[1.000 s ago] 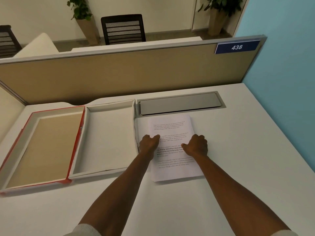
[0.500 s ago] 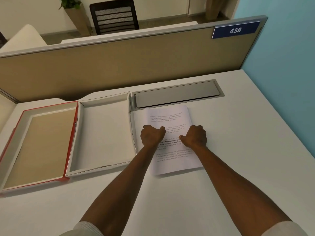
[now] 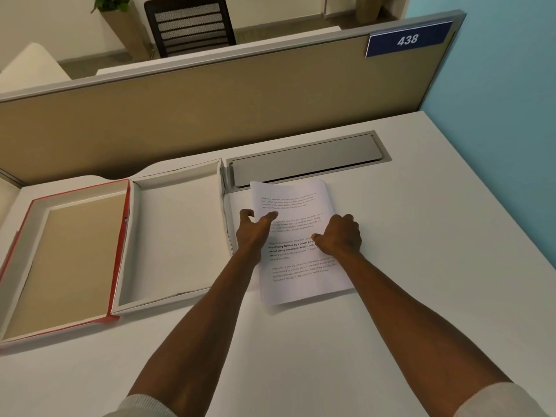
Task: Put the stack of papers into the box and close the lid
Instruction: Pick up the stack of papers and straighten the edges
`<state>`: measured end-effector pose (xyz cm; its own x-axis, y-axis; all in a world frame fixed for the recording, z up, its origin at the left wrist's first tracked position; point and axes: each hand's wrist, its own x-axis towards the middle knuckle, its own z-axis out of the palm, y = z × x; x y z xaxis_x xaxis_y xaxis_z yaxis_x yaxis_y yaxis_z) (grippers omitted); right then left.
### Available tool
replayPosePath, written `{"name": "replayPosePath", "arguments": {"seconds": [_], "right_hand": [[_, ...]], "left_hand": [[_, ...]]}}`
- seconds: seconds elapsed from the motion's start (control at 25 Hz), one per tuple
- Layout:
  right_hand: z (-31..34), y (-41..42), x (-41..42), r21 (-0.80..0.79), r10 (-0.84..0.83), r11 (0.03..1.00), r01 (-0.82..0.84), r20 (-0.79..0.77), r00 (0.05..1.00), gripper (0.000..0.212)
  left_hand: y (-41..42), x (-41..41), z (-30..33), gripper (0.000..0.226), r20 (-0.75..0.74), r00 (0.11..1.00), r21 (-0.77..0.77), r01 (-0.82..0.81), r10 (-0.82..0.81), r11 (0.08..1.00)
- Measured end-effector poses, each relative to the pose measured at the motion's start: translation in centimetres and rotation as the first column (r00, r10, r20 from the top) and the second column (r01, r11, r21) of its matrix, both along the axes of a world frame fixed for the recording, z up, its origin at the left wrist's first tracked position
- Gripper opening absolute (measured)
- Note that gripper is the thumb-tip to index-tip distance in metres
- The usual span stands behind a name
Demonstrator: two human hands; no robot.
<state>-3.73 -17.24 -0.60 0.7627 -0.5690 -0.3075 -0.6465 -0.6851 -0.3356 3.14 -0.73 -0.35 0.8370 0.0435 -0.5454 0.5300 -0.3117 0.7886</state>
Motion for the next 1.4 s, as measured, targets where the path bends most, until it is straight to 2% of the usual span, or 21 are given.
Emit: {"name": "replayPosePath", "arguments": {"seconds": [0.12, 0.24, 0.28, 0.36, 0.48, 0.64, 0.72, 0.76, 0.84, 0.92, 1.0, 1.04, 1.08, 1.16, 1.28, 1.4], "right_hand": [[0.0, 0.0, -0.1, 0.002, -0.001, 1.000, 0.001, 0.005, 1.000, 0.060], [-0.2, 0.0, -0.1, 0.009, -0.007, 1.000, 0.006, 0.020, 1.000, 0.060], [-0.3, 0.0, -0.2, 0.002, -0.005, 1.000, 0.005, 0.023, 1.000, 0.061], [-0.4, 0.0, -0.1, -0.002, -0.001, 1.000, 0.001, 0.023, 1.000, 0.062], [-0.5, 0.0, -0.1, 0.000, -0.002, 1.000, 0.002, 0.022, 1.000, 0.061], [-0.4, -0.2, 0.0, -0.005, 0.000, 1.000, 0.000, 0.010, 1.000, 0.063], [-0.5, -1.1, -0.2, 0.122, -0.019, 0.992, 0.017, 0.019, 1.000, 0.072], [-0.6, -1.8, -0.1, 0.242, -0.072, 0.968, 0.060, 0.042, 0.997, 0.081], [-0.4, -3.2, -0.2, 0.509, -0.257, 0.843, 0.175, 0.096, 0.962, 0.088], [0.4, -4.3, -0.2, 0.737, -0.346, 0.656, 0.162, 0.103, 0.932, 0.065], [2.4, -4.4, -0.3, 0.912, -0.374, 0.390, 0.126, 0.032, 0.927, 0.049], [2.9, -4.3, -0.4, 0.930, -0.391, 0.342, 0.134, 0.010, 0.920, 0.045], [3.3, -4.1, -0.4, 0.921, -0.435, 0.359, 0.153, 0.020, 0.900, 0.042], [3.8, -3.2, -0.6, 0.864, -0.492, 0.477, 0.163, 0.109, 0.864, 0.039], [5.3, -1.5, -1.5, 0.789, -0.486, 0.610, 0.074, 0.299, 0.821, 0.032], [6.9, -0.5, -3.1, 0.718, -0.452, 0.693, -0.060, 0.498, 0.740, 0.031]], "left_hand": [[-0.1, 0.5, 0.0, 0.069, -0.061, 0.998, -0.020, -0.019, 0.018, 1.000], [-0.2, 2.7, 0.7, 0.092, -0.242, 0.970, -0.092, -0.054, 0.031, 0.994], [-0.1, 3.6, 0.3, 0.093, -0.292, 0.957, -0.096, -0.030, 0.001, 0.995], [-0.6, 3.7, 0.6, 0.079, -0.325, 0.945, -0.091, -0.004, -0.026, 0.996], [-1.7, 1.8, 1.1, 0.054, -0.219, 0.973, -0.019, -0.077, 0.071, 0.997], [-2.2, -0.3, 0.4, 0.052, -0.035, 0.989, 0.090, -0.138, 0.141, 0.986], [-2.0, -1.0, 0.7, 0.048, 0.075, 0.988, 0.057, -0.138, 0.134, 0.989], [-1.8, -1.3, 0.8, 0.045, 0.131, 0.982, 0.012, -0.136, 0.133, 0.991], [-1.3, -2.2, 1.6, 0.044, 0.217, 0.968, -0.109, -0.103, 0.124, 0.989], [-0.7, -3.1, 2.2, 0.046, 0.277, 0.955, -0.220, -0.043, 0.104, 0.975], [-0.2, -4.0, 2.9, 0.043, 0.313, 0.947, -0.248, 0.001, 0.079, 0.969], [-0.1, -4.4, 3.2, 0.040, 0.326, 0.943, -0.238, 0.014, 0.067, 0.971], [0.0, -4.7, 3.4, 0.038, 0.332, 0.942, -0.224, 0.024, 0.053, 0.974], [0.0, -4.9, 4.2, 0.032, 0.339, 0.941, -0.184, 0.053, 0.012, 0.982], [-0.3, -4.8, 6.4, 0.024, 0.371, 0.926, -0.128, 0.116, -0.061, 0.985], [-0.2, -5.3, 8.1, 0.029, 0.501, 0.860, -0.152, 0.201, -0.100, 0.968]]}}
